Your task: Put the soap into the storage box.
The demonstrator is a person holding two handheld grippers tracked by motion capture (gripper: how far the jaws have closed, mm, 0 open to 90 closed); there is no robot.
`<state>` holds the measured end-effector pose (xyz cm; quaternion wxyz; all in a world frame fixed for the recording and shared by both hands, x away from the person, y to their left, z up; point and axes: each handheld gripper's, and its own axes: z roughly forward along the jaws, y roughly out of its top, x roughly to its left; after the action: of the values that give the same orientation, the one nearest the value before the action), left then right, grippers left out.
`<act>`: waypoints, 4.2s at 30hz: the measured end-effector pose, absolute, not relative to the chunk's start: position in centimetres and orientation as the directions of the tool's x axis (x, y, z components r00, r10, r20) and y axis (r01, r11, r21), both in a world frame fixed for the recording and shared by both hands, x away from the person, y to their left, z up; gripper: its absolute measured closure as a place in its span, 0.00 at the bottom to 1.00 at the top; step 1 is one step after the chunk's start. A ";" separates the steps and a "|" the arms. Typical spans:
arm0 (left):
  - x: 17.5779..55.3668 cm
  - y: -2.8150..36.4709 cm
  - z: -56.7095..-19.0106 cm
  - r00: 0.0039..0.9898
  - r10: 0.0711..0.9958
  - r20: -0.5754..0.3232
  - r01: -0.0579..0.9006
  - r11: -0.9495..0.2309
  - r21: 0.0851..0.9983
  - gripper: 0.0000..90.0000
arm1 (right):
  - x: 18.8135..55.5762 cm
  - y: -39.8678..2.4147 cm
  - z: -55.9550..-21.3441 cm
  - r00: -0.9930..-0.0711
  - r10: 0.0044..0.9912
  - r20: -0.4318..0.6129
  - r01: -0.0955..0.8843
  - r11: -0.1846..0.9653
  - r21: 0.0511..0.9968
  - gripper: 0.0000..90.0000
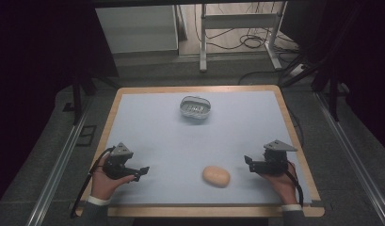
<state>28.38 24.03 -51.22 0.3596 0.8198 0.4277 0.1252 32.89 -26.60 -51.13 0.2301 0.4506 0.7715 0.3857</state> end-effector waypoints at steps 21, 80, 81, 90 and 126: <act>28.5 24.1 -50.8 0.615 0.782 -0.105 0.599 -0.376 0.707 0.10 | 31.9 -28.0 -50.5 -0.451 0.892 -0.018 0.513 0.276 0.813 0.13; 28.2 24.3 -50.4 0.615 0.780 -0.113 0.591 -0.361 0.722 0.11 | 31.0 -25.7 -46.3 -0.567 0.822 -0.049 0.522 0.406 0.750 0.23; 28.2 24.3 -50.4 0.615 0.780 -0.113 0.591 -0.361 0.722 0.11 | 31.0 -25.7 -46.3 -0.567 0.822 -0.049 0.522 0.406 0.750 0.23; 28.3 24.3 -50.5 0.621 0.777 -0.105 0.588 -0.373 0.718 0.11 | 31.2 -24.4 -45.7 -0.613 0.788 -0.052 0.519 0.451 0.726 0.24; 28.4 24.2 -50.7 0.622 0.776 -0.104 0.597 -0.385 0.704 0.11 | 30.8 -16.2 -46.2 -0.804 0.592 -0.060 0.455 0.677 0.578 0.25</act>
<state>28.36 24.23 -50.72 0.3656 0.8231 0.4170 0.1219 30.77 -16.24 -46.17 0.1220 0.2884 0.9076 0.2797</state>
